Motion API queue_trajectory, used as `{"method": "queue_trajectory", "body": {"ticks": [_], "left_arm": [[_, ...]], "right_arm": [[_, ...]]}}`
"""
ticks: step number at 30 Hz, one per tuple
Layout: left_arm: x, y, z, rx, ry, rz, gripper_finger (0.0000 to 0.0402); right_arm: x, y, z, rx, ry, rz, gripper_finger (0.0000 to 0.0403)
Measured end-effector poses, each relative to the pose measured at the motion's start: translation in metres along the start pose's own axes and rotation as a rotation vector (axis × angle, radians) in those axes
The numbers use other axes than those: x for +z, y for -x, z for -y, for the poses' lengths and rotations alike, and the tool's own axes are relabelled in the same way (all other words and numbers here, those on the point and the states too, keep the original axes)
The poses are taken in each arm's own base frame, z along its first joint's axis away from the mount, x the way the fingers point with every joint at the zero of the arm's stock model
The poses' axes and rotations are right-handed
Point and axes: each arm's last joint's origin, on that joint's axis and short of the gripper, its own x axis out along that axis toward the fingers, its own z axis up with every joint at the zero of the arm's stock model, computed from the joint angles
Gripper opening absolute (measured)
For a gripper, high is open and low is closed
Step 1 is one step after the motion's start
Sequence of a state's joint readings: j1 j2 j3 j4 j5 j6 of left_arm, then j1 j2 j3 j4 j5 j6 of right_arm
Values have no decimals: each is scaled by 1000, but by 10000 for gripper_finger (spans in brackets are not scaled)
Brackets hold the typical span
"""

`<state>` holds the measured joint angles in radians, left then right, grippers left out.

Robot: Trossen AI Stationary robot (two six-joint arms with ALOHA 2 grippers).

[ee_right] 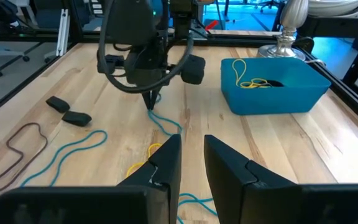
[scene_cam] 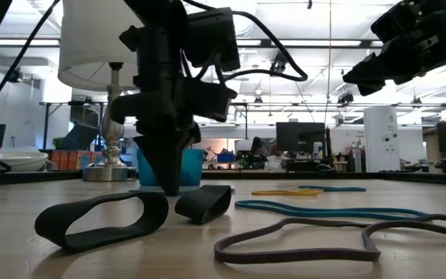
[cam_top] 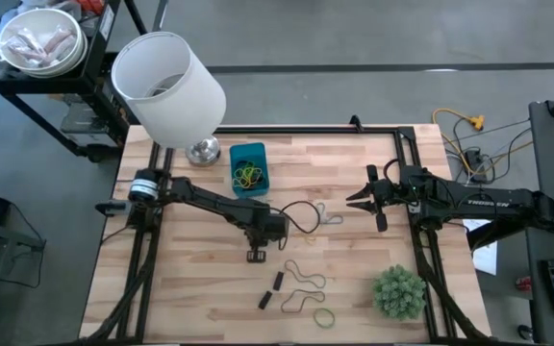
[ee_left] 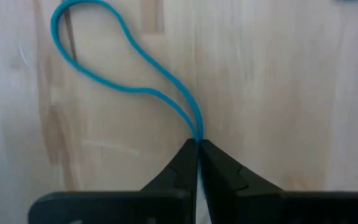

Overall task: Pick and place rubber bands into bin
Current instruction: Put the middle blue rubber band into the blue bin

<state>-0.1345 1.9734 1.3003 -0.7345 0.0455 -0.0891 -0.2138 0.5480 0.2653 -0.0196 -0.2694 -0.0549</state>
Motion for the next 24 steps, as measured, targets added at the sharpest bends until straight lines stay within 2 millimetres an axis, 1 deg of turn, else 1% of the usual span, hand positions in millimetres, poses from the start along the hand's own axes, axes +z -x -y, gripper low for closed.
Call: {"method": "queue_trajectory", "body": {"ticks": [4,6,11,20,24], "left_arm": [[-5,12,2,30,-9,-7,0],[-11,18,3,56,-10,-45,0],[-14,41,3,144,-11,-23,1],[-18,60,1,229,-12,25,1],[-17,63,1,204,27,41,0]], "right_arm": [[0,0,0,0,3,0,63],[0,0,0,1,3,-1,63],[-1,0,0,0,1,-6,63],[-2,-2,1,-2,-1,-17,63],[-2,-2,1,-3,0,-16,63]]}}
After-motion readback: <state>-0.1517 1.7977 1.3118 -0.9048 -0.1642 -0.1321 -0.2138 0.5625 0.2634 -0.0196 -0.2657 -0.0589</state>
